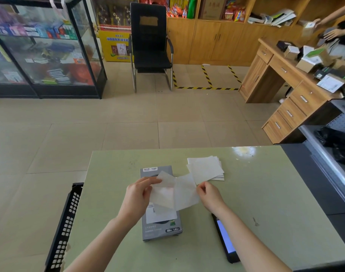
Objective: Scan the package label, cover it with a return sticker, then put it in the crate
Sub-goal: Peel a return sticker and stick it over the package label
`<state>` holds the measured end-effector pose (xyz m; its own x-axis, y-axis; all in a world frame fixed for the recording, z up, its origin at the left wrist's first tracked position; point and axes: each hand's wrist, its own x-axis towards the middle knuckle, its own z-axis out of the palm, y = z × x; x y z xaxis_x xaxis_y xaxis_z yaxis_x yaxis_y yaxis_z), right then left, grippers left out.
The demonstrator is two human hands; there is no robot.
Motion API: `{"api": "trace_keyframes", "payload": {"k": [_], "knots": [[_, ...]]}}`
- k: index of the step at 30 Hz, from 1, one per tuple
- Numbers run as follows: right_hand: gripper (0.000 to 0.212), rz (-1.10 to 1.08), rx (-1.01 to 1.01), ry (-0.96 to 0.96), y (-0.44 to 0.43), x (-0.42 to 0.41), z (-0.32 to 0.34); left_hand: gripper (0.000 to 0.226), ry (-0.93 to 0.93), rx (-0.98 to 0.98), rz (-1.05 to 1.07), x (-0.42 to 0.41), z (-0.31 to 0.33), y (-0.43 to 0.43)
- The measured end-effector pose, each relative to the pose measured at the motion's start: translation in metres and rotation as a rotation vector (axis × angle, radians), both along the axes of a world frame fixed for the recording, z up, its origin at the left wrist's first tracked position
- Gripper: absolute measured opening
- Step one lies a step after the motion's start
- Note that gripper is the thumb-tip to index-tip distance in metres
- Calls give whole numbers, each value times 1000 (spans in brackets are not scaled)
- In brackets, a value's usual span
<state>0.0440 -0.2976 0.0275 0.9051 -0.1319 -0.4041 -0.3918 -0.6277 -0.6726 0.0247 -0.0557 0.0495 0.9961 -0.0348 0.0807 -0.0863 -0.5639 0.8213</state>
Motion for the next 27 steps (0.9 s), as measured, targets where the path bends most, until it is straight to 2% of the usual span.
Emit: {"api": "trace_keyframes", "payload": {"k": [2,6,15,21,27], "knots": [[18,-15,-38,27,-9,0,-5,45,11,1,-2,0,0,1],[14,-45,-105,90,-30,-1,-15,46,13,10,-2,0,-2,2],[29,-133,-251,178,-75,-10,-31,54,49,65,19,2,-5,18],[22,-168,-293,169,-83,-14,-33,54,28,126,-21,8,-3,35],[17,-93,-210,77,-66,-19,-33,49,26,129,-65,8,-3,41]]}}
